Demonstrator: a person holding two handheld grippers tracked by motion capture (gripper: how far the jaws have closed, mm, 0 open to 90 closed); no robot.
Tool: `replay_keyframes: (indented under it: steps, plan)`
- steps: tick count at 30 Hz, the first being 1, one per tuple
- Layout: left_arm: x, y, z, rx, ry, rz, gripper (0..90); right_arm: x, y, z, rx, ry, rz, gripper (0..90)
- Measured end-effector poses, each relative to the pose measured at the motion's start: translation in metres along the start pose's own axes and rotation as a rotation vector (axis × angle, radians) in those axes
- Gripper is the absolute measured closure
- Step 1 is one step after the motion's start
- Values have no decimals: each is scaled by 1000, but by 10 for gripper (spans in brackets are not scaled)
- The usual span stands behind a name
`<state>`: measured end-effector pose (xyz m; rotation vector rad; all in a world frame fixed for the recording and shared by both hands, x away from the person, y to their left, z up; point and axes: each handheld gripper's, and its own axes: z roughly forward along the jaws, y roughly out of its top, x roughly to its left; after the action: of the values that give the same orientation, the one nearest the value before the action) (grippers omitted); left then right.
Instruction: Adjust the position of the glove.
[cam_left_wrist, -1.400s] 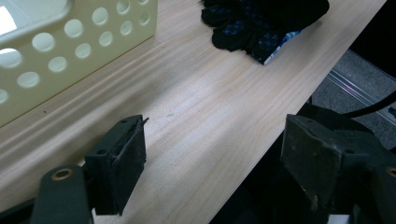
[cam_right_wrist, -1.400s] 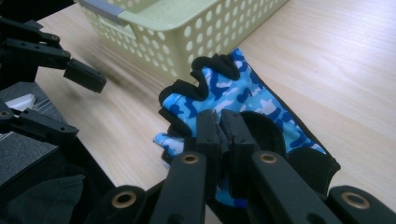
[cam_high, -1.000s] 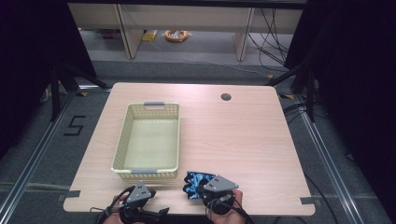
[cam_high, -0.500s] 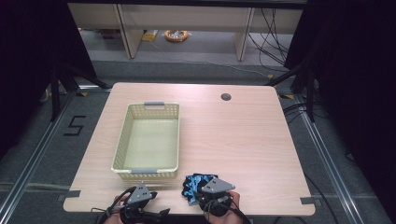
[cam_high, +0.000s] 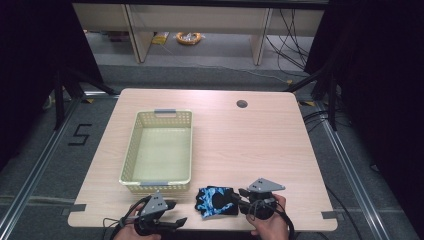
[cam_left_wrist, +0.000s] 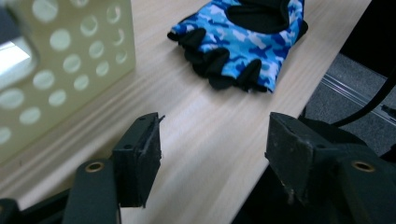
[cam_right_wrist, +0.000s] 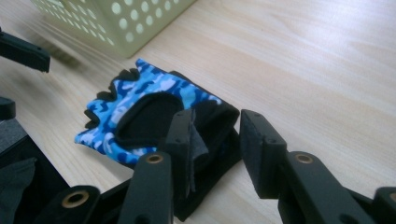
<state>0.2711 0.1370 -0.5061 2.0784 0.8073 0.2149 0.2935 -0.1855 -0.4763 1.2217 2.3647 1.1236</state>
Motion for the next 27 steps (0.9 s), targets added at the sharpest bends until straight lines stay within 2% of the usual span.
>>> replay_keyframes:
  steps: [1, 2, 3, 6, 7, 8, 9, 10, 11, 12, 13, 14, 15, 16, 17, 18, 19, 20, 21, 22, 24, 25, 26, 27]
  plan:
    - [0, 3, 2, -16, -11, 0, 378, 0, 0, 0, 13, 9, 2, 656]
    - [2, 6, 4, 13, -12, 27, 385, 0, 0, 0, 15, 11, 0, 656]
    - [0, 10, 8, 12, -30, 31, 406, 1, 1, 0, 12, 23, -7, 657]
    - [-1, 13, 14, 17, -20, 45, 427, 2, 1, 1, 3, 43, -6, 657]
    - [-2, 15, 18, 10, -37, 49, 427, 4, 1, 1, 11, 65, 3, 657]
    - [-2, 16, 21, 32, -23, 61, 434, 6, 1, 3, 15, 90, -2, 657]
    - [-3, 17, 24, 18, -32, 61, 433, 8, 1, 2, 32, 81, 4, 657]
    - [-3, 17, 26, 37, -33, 55, 436, 9, 0, 4, 20, 96, -16, 657]
    - [-2, 19, 28, 44, -36, 85, 442, 10, -1, 4, 44, 113, -10, 657]
    - [-4, 18, 31, 33, -41, 61, 445, 12, -1, 3, 46, 112, -16, 657]
    - [-3, 19, 32, 48, -33, 77, 447, 12, -3, 5, 69, 120, -44, 652]
    - [-4, 19, 33, 39, -43, 81, 447, 12, -3, 5, 69, 120, -44, 652]
    - [-4, 20, 35, 53, -35, 87, 448, 13, -4, 6, 74, 122, -43, 652]
    - [-3, 21, 36, 49, -46, 112, 453, 12, -6, 8, 91, 125, -52, 659]
    - [-4, 20, 37, 62, -38, 94, 462, 11, -8, 10, 87, 124, -53, 680]
    - [-3, 21, 39, 68, -36, 106, 472, 12, -9, 11, 110, 123, -45, 699]
    - [-4, 21, 41, 65, -42, 103, 500, 11, -10, 14, 120, 125, -64, 749]
    - [-6, 21, 42, 59, -53, 90, 500, 11, -10, 14, 120, 125, -64, 749]
    - [-5, 21, 43, 70, -47, 122, 518, 11, -11, 16, 113, 129, -71, 769]
    - [-5, 22, 43, 80, -49, 131, 543, 9, -11, 16, 124, 127, -104, 788]
    - [-7, 24, 44, 78, -48, 153, 610, 8, -11, 15, 137, 133, -95, 835]
    - [-8, 24, 46, 72, -47, 144, 662, 8, -12, 16, 127, 132, -100, 854]
    - [-7, 25, 45, 83, -36, 183, 700, 8, -12, 16, 118, 136, -94, 862]
    - [-7, 26, 45, 84, -33, 184, 748, 7, -11, 14, 131, 136, -98, 871]
